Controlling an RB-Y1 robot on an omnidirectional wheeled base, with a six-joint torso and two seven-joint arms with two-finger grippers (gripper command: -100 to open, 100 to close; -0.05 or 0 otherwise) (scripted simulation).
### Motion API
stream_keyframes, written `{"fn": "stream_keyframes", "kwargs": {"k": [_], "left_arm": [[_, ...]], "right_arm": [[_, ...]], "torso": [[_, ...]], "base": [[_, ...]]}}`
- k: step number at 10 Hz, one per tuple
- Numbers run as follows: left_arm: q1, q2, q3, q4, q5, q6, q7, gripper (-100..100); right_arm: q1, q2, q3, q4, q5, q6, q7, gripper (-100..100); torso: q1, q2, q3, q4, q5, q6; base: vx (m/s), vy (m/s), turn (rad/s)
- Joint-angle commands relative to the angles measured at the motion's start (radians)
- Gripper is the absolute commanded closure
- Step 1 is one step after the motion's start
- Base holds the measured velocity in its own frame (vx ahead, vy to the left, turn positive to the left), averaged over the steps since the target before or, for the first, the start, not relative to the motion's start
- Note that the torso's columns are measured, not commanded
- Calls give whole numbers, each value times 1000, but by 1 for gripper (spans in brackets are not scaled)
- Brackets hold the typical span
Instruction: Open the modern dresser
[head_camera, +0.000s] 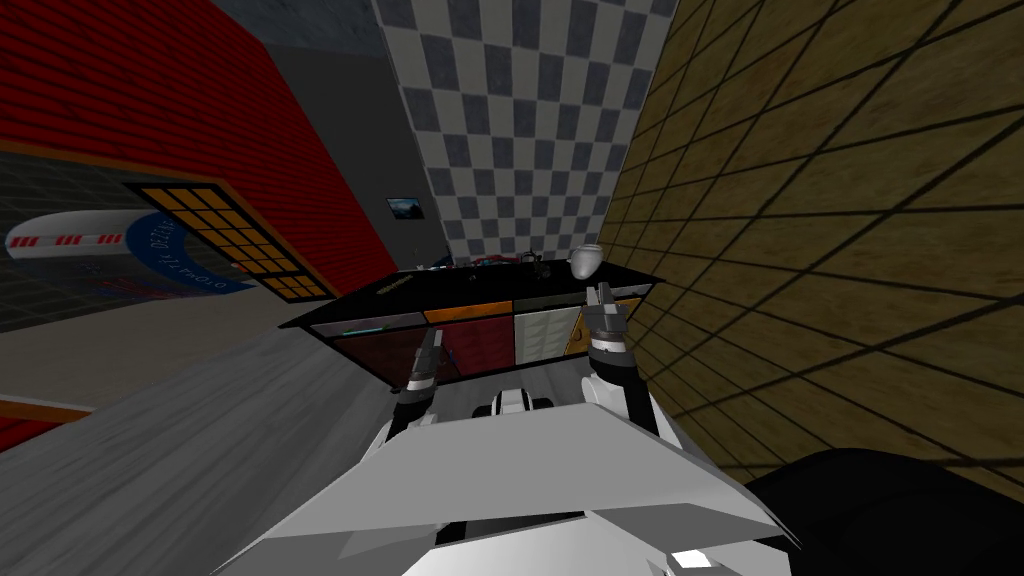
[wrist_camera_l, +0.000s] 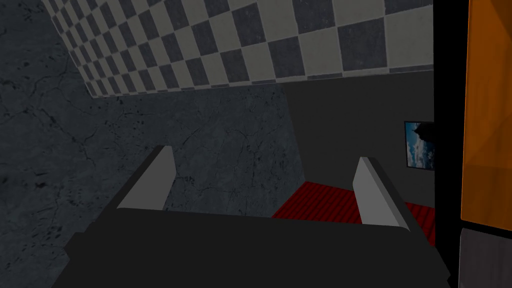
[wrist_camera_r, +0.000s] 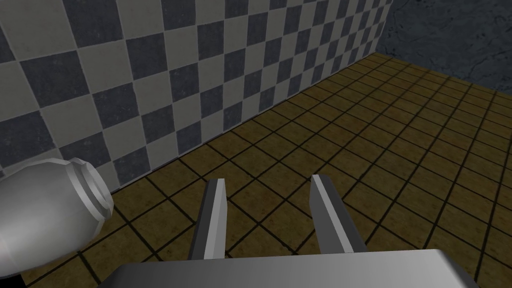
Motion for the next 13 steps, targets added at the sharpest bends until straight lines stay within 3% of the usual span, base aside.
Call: {"fn": "stream_keyframes", "kwargs": {"k": [1,13], "left_arm": [[-14,-3,-2,66,7,-45,-5,-100],[-94,-33,-8,392,49,-269,-25,-100]], "right_arm": [[0,0,0,0,0,0,0,0],[0,0,0,0,0,0,0,0]], "torso": [[0,1,0,0,0,0],[1,1,0,0,0,0]], "base": [[46,-16,-5],[65,-20,-7]]}}
